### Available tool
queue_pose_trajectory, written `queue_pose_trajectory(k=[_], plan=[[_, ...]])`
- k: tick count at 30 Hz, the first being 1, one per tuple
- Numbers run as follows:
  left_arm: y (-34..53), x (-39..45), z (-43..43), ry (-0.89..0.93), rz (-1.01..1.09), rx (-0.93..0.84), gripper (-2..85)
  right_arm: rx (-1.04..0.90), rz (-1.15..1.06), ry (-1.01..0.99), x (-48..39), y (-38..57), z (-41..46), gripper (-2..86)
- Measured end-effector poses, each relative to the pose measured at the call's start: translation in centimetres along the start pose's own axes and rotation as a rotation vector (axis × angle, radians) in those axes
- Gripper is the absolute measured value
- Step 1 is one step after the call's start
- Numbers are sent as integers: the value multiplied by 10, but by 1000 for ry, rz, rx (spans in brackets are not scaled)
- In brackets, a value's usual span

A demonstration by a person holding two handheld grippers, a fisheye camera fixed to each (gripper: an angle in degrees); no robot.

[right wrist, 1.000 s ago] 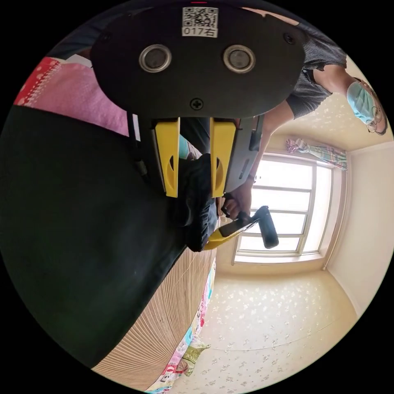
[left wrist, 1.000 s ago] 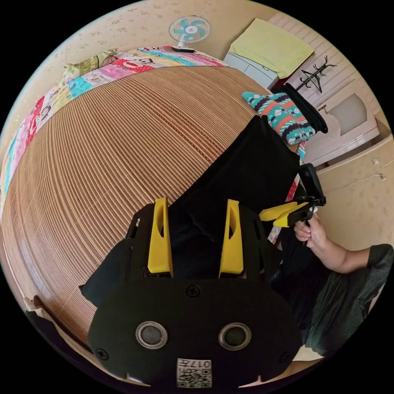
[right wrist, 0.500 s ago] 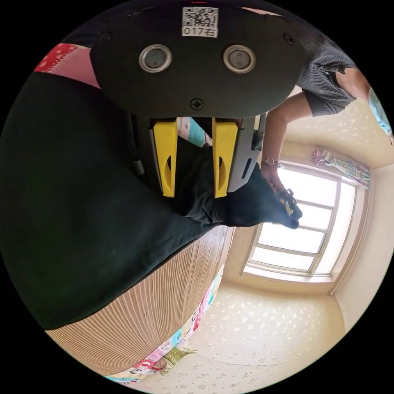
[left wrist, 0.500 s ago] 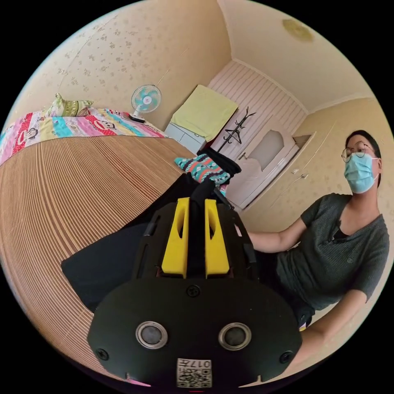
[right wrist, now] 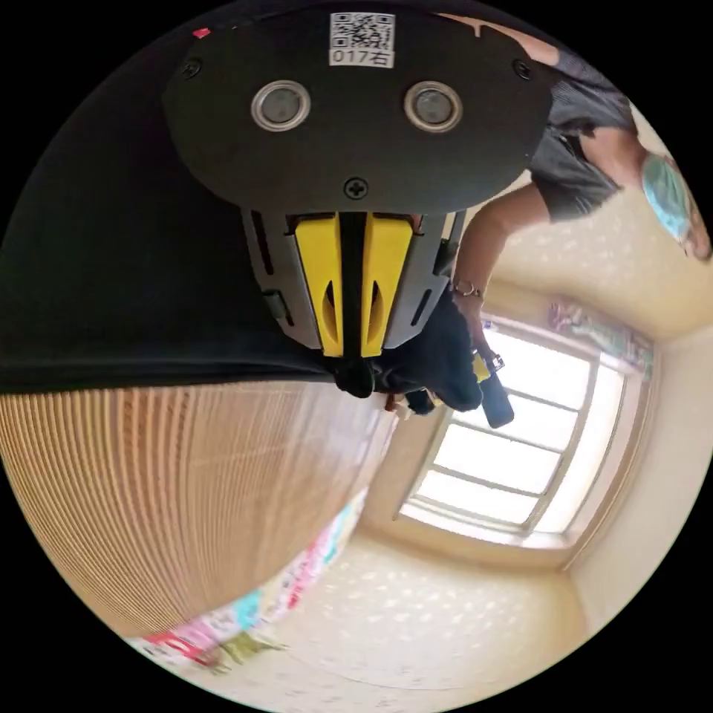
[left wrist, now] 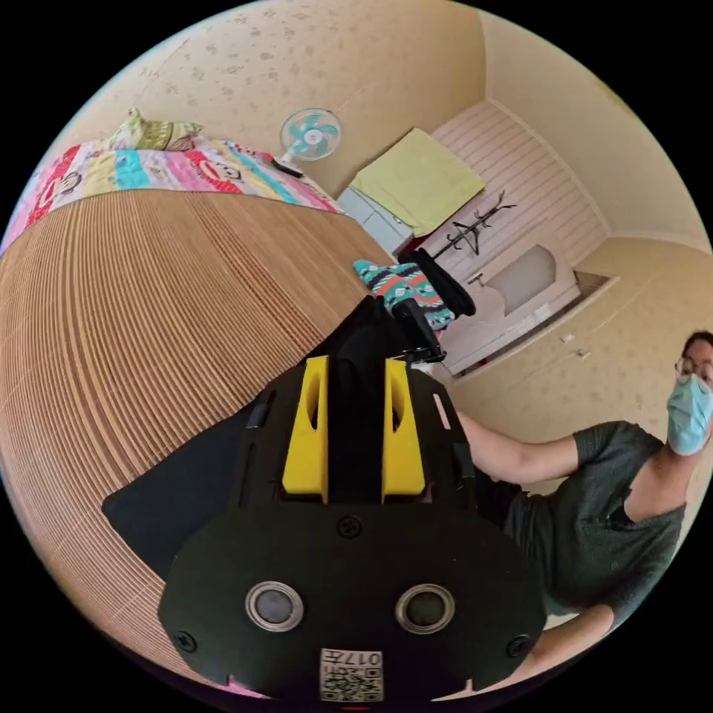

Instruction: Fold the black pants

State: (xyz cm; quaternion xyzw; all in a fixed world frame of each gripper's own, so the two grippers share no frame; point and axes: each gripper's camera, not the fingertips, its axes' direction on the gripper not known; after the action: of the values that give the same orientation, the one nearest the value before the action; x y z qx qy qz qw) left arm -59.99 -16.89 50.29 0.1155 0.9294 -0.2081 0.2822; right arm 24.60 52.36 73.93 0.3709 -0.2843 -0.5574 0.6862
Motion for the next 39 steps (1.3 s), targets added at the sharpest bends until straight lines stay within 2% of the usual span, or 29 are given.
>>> queue_pose_trajectory(k=[1,2,4,6,8,12,14,16,18,20,21,23,24,29,33,36,37,39], plan=[[-5,-9,14,-84,-63,-28,148,9,142,-1,33,4,-4,62],[-5,-7,22,-134,-62,-33,153,34,177,-28,44,10,-10,66],[0,7,26,-191,-17,-35,138,174,141,-205,67,40,-38,93],[13,20,23,-244,-15,-13,137,208,124,-274,77,59,-49,114],[38,26,14,-198,-60,38,130,218,104,-295,79,76,-55,126],[82,13,28,-104,-191,2,121,166,14,-255,52,91,-36,134],[107,25,5,-80,-193,105,120,55,-36,-265,38,83,-11,109],[121,38,-24,-76,-206,170,122,-86,-130,-160,14,80,19,61],[143,56,-63,-137,-215,285,124,-53,-180,-88,-2,96,14,50],[184,75,-120,-310,-281,442,126,-23,-184,-2,-3,112,10,46],[194,76,-132,-359,-313,466,137,4,-172,31,5,119,9,46],[235,68,-174,-532,-482,560,187,12,-121,10,23,119,9,48],[244,63,-181,-546,-526,577,201,9,-102,9,27,117,9,48],[278,11,-188,-325,-748,512,231,57,-114,214,-11,114,7,52],[289,-10,-176,-181,-841,504,210,93,-72,98,-4,106,12,103],[299,-8,-186,-199,-860,567,173,-72,-64,90,7,88,42,71],[303,-5,-191,-164,-837,613,172,-73,-89,4,7,86,43,55],[310,-6,-194,-93,-842,639,186,-54,-115,5,-6,89,34,45]])
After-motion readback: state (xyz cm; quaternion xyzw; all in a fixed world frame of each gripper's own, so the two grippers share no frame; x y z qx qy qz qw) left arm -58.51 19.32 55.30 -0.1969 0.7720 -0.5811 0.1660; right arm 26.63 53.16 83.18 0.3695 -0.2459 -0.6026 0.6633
